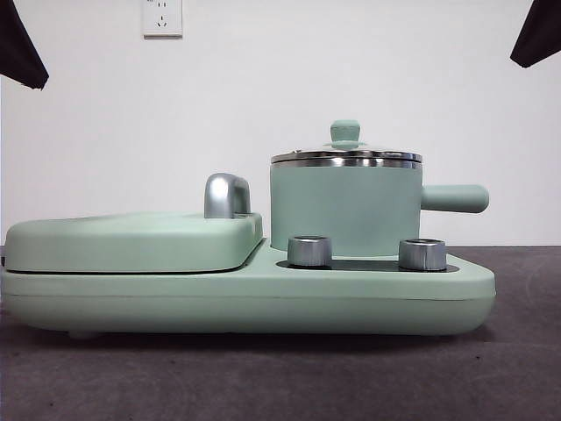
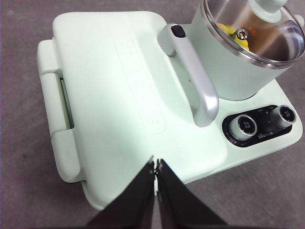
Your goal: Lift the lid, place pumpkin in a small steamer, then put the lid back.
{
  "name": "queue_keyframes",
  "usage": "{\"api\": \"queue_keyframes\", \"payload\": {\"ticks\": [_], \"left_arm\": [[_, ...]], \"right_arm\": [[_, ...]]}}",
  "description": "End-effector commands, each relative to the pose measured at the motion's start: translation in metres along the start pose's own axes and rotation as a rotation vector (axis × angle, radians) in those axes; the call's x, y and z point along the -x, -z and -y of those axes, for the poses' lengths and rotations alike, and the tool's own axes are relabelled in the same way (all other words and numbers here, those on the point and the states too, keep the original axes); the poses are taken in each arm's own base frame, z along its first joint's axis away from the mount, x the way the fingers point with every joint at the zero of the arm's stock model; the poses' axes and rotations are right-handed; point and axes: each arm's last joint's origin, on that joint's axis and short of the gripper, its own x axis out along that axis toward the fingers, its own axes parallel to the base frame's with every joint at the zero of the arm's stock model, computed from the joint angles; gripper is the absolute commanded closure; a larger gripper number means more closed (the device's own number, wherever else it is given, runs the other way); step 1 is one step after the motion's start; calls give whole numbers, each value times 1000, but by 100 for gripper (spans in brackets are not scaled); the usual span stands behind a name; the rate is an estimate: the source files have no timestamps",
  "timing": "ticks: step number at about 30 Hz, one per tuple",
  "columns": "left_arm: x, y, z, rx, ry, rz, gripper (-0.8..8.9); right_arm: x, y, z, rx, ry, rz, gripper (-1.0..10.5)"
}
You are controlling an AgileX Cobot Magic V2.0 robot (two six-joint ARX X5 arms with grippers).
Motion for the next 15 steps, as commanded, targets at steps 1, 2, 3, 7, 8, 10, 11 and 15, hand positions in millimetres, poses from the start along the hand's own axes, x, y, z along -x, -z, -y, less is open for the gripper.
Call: {"api": "queue_keyframes", "payload": {"ticks": [1,2,3,7,8,10,11,15], "left_arm": [[1,-3,1,-9,10,16,807],[1,-3,1,-13,10,16,807],[3,-3,0,-67,-5,29,807],[11,7,-17,-34,-64,174,807],[11,12,-23,-20,-86,222,807],[10,28,-38,2,-145,331,807],[9,36,-44,5,-175,377,807],[1,73,-66,21,-300,522,807]], "right_arm": [[1,-2,-1,1,-5,10,926],[1,-2,-1,1,-5,10,926],[1,-2,-1,1,-5,10,926],[1,-2,-1,1,-5,10,926],[1,-2,-1,1,-5,10,926],[1,-2,-1,1,-5,10,926],[1,-2,-1,1,-5,10,926],[1,-2,-1,1,-5,10,926]]}}
